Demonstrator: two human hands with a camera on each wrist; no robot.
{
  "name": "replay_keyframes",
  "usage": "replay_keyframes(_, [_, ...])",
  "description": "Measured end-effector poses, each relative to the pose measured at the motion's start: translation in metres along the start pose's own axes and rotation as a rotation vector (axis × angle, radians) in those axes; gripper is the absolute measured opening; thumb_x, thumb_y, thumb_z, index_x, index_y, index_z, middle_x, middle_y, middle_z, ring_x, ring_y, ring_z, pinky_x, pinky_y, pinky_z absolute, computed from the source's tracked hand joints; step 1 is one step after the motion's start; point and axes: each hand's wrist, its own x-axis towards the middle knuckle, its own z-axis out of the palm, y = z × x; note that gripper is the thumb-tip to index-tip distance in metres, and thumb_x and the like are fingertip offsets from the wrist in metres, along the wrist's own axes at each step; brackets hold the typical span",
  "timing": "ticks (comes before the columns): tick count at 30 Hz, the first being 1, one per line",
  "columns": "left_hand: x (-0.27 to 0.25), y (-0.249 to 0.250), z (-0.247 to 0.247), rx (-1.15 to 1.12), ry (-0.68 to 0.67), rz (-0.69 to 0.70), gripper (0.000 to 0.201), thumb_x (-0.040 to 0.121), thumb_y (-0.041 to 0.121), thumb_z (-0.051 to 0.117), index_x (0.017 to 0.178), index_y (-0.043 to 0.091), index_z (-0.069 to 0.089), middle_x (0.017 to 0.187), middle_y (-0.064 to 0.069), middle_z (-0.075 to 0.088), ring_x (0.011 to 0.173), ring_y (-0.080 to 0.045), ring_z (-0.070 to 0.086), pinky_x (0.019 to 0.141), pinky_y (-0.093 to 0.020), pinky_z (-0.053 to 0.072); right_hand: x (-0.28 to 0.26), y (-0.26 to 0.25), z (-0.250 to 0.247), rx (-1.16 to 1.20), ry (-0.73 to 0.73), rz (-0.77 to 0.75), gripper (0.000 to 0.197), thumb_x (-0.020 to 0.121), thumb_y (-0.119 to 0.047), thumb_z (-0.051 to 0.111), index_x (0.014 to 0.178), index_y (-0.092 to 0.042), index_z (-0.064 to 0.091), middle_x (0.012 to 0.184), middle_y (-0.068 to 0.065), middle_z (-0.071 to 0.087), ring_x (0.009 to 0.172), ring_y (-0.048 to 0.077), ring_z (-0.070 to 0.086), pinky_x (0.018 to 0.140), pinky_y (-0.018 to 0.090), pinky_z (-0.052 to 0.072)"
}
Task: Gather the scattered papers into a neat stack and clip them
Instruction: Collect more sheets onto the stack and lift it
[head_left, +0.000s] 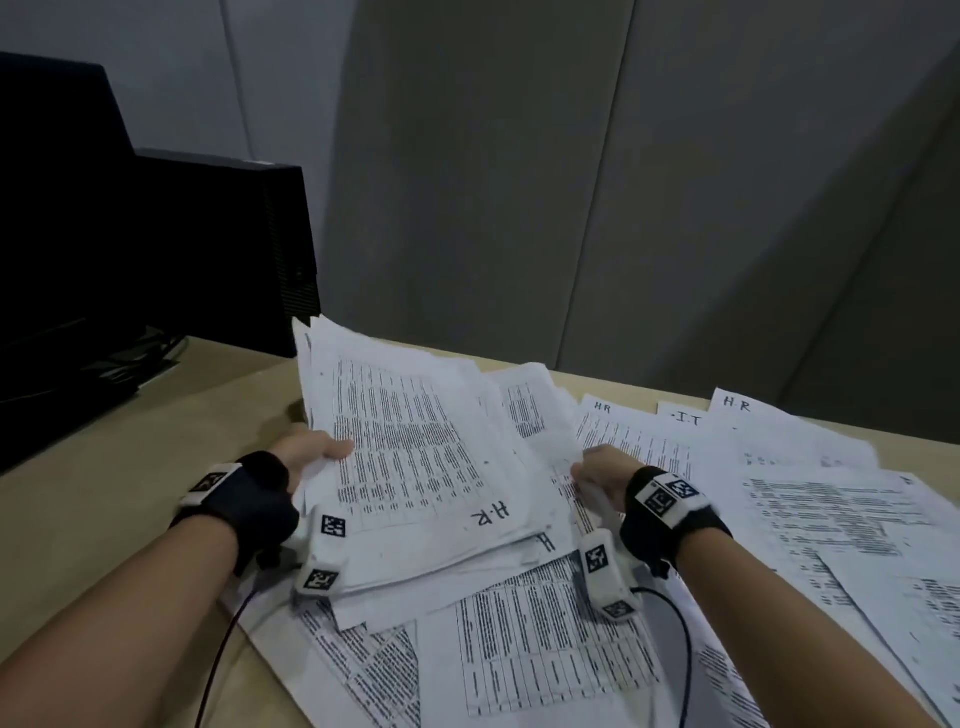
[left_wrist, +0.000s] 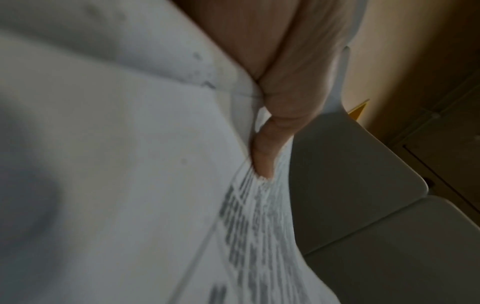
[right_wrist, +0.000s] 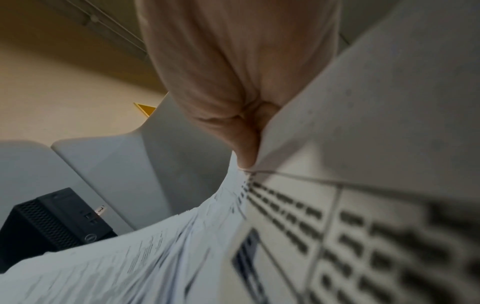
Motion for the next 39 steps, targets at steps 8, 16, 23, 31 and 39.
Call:
replay_keyframes(8, [-0.005, -0.006, -0.032, 0.001, -0.246, -0.103, 0.023, 0.085, 0.001, 0.051, 0.106, -0.005, 0.06, 0.086, -0.026, 0.071, 0.072, -0.037, 0.071, 0.062, -0.046, 0.058, 0.006, 0.001, 0.01, 0.133, 0.051, 0.022, 0.033, 0.094, -0.009, 0.045, 0.065, -0.022, 0.038, 0.07, -0.005, 0.042, 0.061, 0.005, 0.04, 0.056, 0.014, 0.04])
replay_keyframes(16, [0.001, -0.016, -0.016, 0.023, -0.183, 0.006, 0.046, 0.08, -0.01, 0.061, 0.125, -0.001, 0.054, 0.123, -0.025, 0.06, 0.11, -0.039, 0.06, 0.1, -0.054, 0.042, 0.003, -0.018, 0.026, 0.468, 0.024, -0.019, 0.031, 0.098, -0.024, 0.038, 0.07, -0.015, 0.046, 0.036, -0.01, 0.054, 0.046, 0.006, 0.052, 0.037, 0.015, 0.037])
replay_keyframes(23, [-0.019, -0.014, -0.018, -0.179, -0.375, 0.091, 0.063, 0.054, 0.007, 0.086, 0.112, 0.005, 0.061, 0.105, -0.021, 0.07, 0.086, -0.032, 0.071, 0.067, -0.041, 0.059, -0.024, -0.009, 0.019, 0.819, -0.317, -0.075, 0.048, 0.079, -0.028, 0.071, 0.117, -0.007, 0.05, 0.111, 0.009, 0.066, 0.111, 0.026, 0.058, 0.103, 0.047, 0.04])
replay_keyframes(31, [-0.036, -0.015, -0.021, -0.032, -0.41, 0.102, 0.047, 0.073, 0.001, 0.072, 0.118, 0.004, 0.059, 0.118, -0.022, 0.064, 0.101, -0.035, 0.067, 0.087, -0.048, 0.053, -0.066, -0.019, 0.008, 0.663, -0.283, -0.295, 0.022, 0.08, 0.014, 0.056, 0.095, 0.001, 0.063, 0.089, 0.016, 0.07, 0.075, 0.024, 0.07, 0.064, 0.03, 0.058])
replay_keyframes(39, [-0.079, 0.011, -0.027, -0.211, -0.35, 0.378, 0.079, 0.033, 0.023, 0.093, 0.105, 0.009, 0.063, 0.099, -0.006, 0.074, 0.091, -0.018, 0.071, 0.08, -0.031, 0.058, -0.121, -0.069, -0.034, 0.691, -0.142, -0.683, 0.032, 0.076, 0.023, 0.051, 0.089, -0.004, 0.061, 0.074, 0.003, 0.07, 0.067, 0.017, 0.067, 0.068, 0.032, 0.058])
